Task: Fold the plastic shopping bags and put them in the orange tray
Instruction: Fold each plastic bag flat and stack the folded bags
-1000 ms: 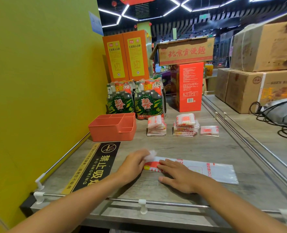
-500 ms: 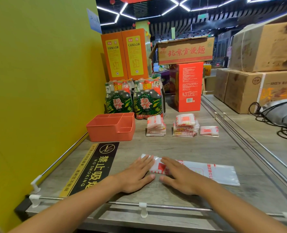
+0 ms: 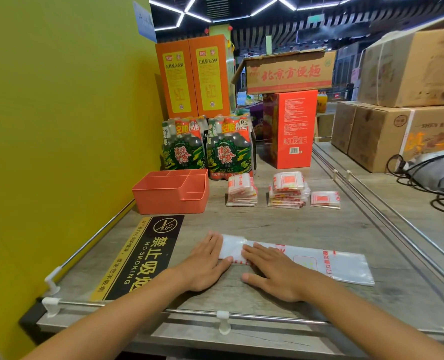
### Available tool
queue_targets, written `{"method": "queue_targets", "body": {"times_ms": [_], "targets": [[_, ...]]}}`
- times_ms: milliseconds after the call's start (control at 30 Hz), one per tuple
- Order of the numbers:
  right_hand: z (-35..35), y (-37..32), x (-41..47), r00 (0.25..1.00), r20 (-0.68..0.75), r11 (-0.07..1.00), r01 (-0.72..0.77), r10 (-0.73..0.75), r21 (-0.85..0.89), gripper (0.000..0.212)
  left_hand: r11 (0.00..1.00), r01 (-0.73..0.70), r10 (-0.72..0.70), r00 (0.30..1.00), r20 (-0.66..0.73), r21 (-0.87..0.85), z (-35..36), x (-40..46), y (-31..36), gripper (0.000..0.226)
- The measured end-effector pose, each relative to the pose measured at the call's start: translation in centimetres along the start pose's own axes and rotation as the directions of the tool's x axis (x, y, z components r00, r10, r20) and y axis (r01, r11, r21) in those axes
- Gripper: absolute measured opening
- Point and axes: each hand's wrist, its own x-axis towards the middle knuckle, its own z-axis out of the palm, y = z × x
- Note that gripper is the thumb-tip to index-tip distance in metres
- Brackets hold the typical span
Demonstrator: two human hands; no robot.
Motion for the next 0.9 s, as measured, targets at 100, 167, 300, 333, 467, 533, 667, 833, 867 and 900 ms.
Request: {"method": "queue_targets", "body": {"times_ms": [100, 167, 300, 333, 467, 533, 667, 833, 867, 900], "targets": [[-0.1, -0.1, -0.1, 1.000, -0.003, 1.000, -0.005, 0.005, 0.002, 0.075, 0.999, -0.007, 0.006, 1.000, 0.014, 0.044, -0.1, 0.2, -0.2, 0.074], [0.0, -0.3, -0.2, 1.000, -0.005, 1.000, -0.007, 0.007, 0.002, 0.075, 0.999, 0.006, -0.006, 1.000, 0.003, 0.040, 0.1, 0.2, -0.2, 0.074], [0.0, -0.4, -0.4, 1.000, -0.010, 1.000, -0.008, 0.008, 0.009, 0.076, 0.998, 0.060, -0.061, 0.997, -0.045, -0.019, 0.3, 0.6, 0.3, 0.073], [0.0, -0.4, -0.4, 1.000, -0.008, 1.000, -0.008, 0.008, 0.009, 0.076, 0.998, 0.065, -0.066, 0.997, -0.047, -0.021, 0.3, 0.7, 0.3, 0.072], [-0.1, -0.5, -0.5, 1.000, -0.004, 1.000, -0.002, 0.002, 0.004, 0.076, 0.994, 0.059, -0.057, 0.998, -0.028, 0.089, -0.5, 1.3, -0.1, 0.070], [-0.2, -0.5, -0.4, 1.000, -0.003, 1.000, -0.004, 0.004, 0.004, 0.076, 0.991, 0.088, -0.089, 0.996, 0.002, 0.102, -0.7, 1.6, -0.2, 0.072], [0.0, -0.5, -0.5, 1.000, 0.008, 1.000, -0.001, 0.001, -0.010, 0.077, 0.984, 0.179, -0.178, 0.983, -0.051, 0.005, 0.2, 2.1, -0.2, 0.075], [-0.1, -0.4, -0.6, 1.000, 0.009, 1.000, 0.002, -0.002, 0.006, 0.077, 0.914, 0.049, -0.163, 0.954, -0.253, -0.403, -0.2, 2.4, -0.2, 0.047], [-0.1, -0.4, -0.6, 1.000, 0.007, 1.000, 0.005, -0.005, 0.010, 0.076, 0.850, 0.041, -0.214, 0.938, -0.274, -0.526, -0.4, 2.6, -0.2, 0.040], [-0.2, -0.4, -0.6, 1.000, 0.005, 1.000, 0.009, -0.009, 0.015, 0.076, 0.758, 0.023, -0.265, 0.924, -0.275, -0.652, -0.7, 2.7, -0.1, 0.035]]}}
